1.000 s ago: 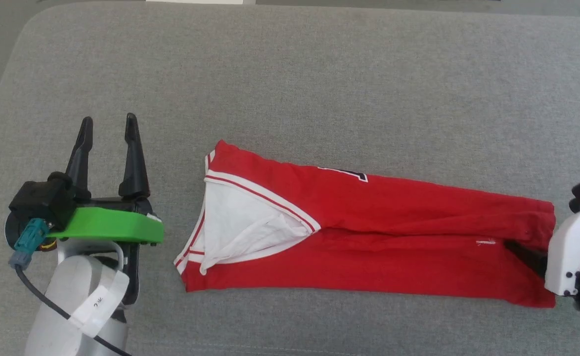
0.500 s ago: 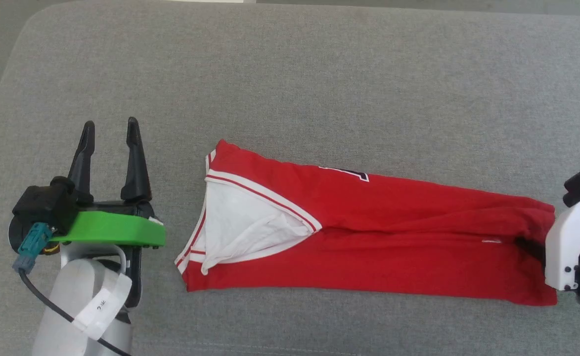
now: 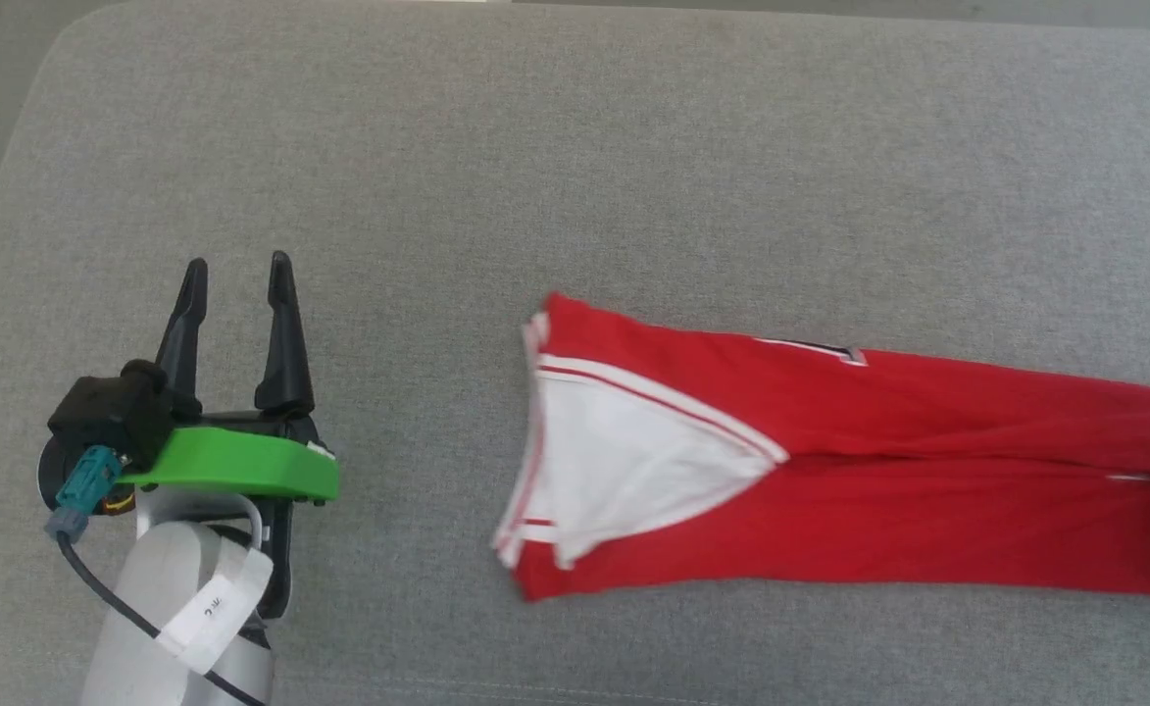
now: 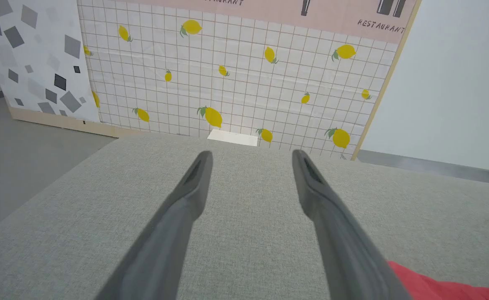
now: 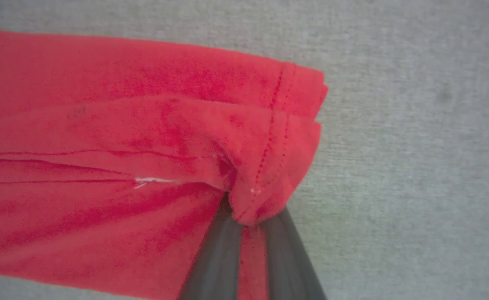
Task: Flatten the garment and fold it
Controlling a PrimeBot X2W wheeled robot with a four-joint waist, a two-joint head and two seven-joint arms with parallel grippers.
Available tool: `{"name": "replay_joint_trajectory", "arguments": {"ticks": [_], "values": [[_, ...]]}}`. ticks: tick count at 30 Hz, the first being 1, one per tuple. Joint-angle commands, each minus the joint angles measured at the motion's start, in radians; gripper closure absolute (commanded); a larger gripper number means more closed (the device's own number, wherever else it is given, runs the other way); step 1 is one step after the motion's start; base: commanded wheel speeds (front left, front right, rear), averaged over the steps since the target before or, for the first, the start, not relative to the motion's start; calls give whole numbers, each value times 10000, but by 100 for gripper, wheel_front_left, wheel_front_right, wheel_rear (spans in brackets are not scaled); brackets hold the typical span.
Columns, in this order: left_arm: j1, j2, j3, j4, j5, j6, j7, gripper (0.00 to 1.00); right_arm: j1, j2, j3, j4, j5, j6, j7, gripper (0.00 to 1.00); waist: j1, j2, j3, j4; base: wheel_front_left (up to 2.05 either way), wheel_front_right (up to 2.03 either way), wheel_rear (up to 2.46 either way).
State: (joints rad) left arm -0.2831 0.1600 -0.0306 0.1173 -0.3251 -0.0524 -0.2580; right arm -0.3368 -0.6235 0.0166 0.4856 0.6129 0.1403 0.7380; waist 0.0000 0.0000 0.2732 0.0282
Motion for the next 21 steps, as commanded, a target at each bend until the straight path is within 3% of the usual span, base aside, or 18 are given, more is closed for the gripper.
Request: {"name": "replay_joint_trajectory", "arguments": {"ticks": [1,12,21], "values": [[20,-12,-9,95,122,-58,-37,0,-23,-122,-233,271,-231,-96,-5,100,0,0,-2,10,0,0,0],[-70,-19,-105,570,-61,-112,61,0,-256,-142,-1858,529,-1834,-96,388,100,0,0,-69,16,0,0,0],[75,48,-146,855,-179,-61,285,0,-25,-24,-1640,-694,-2439,-96,1768,100,0,0,-503,-79,0,0,0]]}}
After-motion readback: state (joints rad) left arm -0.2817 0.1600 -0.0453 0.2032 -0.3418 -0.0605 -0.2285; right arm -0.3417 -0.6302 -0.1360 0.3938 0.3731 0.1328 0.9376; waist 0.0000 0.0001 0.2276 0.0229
